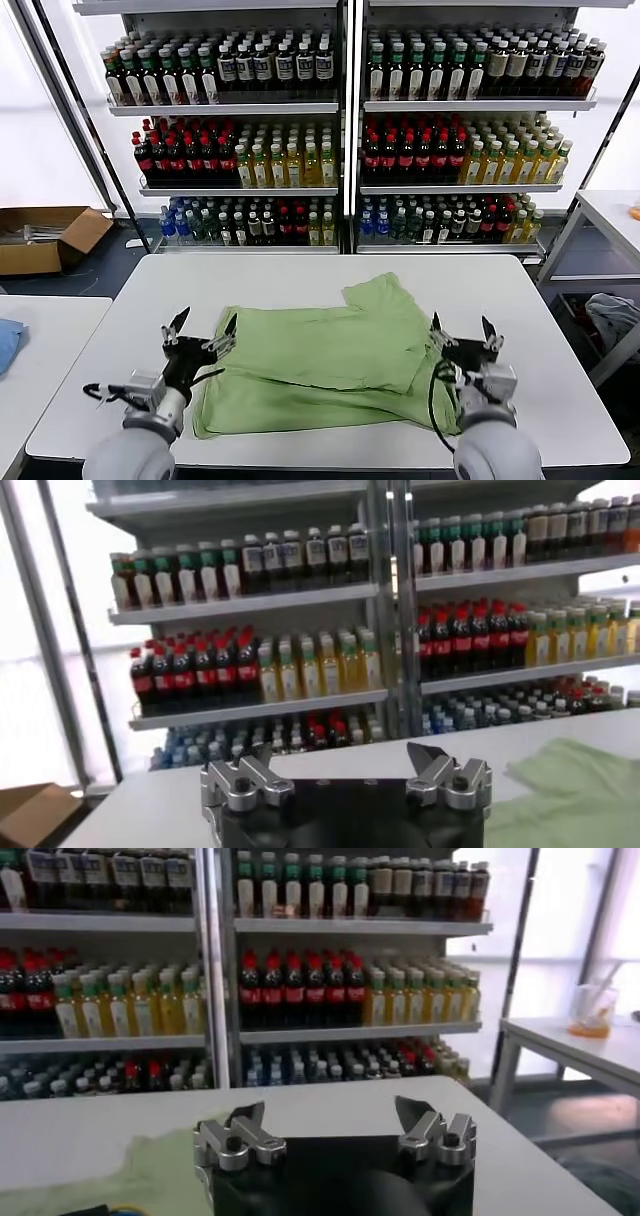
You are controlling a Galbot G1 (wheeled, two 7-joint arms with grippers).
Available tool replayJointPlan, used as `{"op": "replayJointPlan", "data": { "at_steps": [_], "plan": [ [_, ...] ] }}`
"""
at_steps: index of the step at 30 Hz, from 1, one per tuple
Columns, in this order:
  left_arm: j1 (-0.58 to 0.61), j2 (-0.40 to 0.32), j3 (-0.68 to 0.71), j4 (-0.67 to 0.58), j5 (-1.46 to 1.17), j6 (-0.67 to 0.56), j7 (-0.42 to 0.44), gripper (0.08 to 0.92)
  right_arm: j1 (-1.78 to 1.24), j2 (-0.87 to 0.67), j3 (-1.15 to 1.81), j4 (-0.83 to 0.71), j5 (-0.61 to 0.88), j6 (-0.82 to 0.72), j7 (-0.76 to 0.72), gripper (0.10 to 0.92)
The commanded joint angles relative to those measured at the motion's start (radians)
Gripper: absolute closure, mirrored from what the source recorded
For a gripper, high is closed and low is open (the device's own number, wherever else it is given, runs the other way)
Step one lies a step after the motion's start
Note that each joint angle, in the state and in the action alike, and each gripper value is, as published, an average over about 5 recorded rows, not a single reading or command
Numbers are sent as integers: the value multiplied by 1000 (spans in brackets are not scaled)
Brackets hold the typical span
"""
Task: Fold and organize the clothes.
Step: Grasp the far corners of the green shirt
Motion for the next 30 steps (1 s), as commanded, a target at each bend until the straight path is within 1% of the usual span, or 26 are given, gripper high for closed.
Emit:
{"op": "replayJointPlan", "data": {
  "at_steps": [1, 7, 14, 20, 30],
  "plan": [
    [-397, 58, 88, 422, -139, 91, 43, 177, 383, -39, -98, -405, 103, -12, -87, 203],
    [-435, 40, 109, 523, -138, 100, 43, 177, 487, 47, -122, -603, 81, -6, -110, 203],
    [-433, 22, 119, 564, -115, 100, 36, 177, 548, 151, -116, -768, 27, 31, -112, 203],
    [-408, 22, 114, 551, -113, 100, 35, 177, 537, 203, -113, -799, -8, 32, -115, 203],
    [-365, 8, 111, 532, -106, 100, 41, 177, 529, 244, -115, -838, -63, 36, -118, 203]
  ]
}}
